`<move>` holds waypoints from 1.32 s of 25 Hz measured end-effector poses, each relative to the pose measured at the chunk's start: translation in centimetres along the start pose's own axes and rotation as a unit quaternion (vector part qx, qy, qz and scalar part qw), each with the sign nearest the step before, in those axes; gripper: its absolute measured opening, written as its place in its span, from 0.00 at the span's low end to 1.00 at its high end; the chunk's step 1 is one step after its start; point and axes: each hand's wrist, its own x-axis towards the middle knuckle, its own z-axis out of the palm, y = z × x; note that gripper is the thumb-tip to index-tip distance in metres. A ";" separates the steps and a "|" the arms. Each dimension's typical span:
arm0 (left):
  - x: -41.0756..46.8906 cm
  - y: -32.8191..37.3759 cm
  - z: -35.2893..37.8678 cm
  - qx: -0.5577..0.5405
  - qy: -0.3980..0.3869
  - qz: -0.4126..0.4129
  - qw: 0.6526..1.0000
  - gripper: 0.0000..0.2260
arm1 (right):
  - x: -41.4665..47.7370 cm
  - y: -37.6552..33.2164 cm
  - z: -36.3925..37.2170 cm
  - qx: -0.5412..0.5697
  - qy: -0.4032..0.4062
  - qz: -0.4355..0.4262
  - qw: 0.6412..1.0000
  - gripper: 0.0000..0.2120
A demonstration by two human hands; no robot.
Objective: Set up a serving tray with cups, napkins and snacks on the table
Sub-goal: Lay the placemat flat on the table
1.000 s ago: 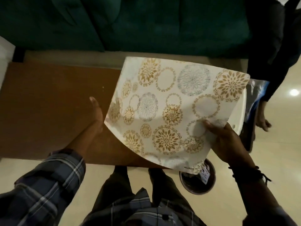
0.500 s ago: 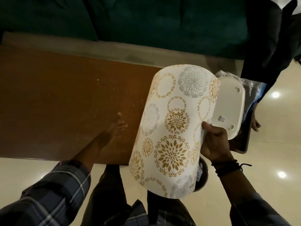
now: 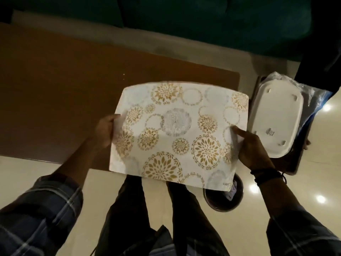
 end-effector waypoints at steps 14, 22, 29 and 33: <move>6.9 -0.9 -13.0 0.120 0.153 0.036 0.980 0.20 | 8.9 11.1 9.1 -0.351 0.179 0.001 0.919 0.13; 13.6 -1.3 -18.2 0.142 0.180 0.065 0.971 0.18 | 13.8 14.8 12.1 -0.359 0.255 -0.007 0.898 0.12; 13.1 -4.5 -16.9 0.509 0.104 0.161 0.839 0.41 | 13.8 17.8 13.0 -0.700 0.085 -0.122 0.698 0.36; 12.3 -6.8 -14.8 0.564 -0.013 0.166 0.809 0.43 | 14.1 20.0 12.4 -0.818 0.028 -0.066 0.570 0.39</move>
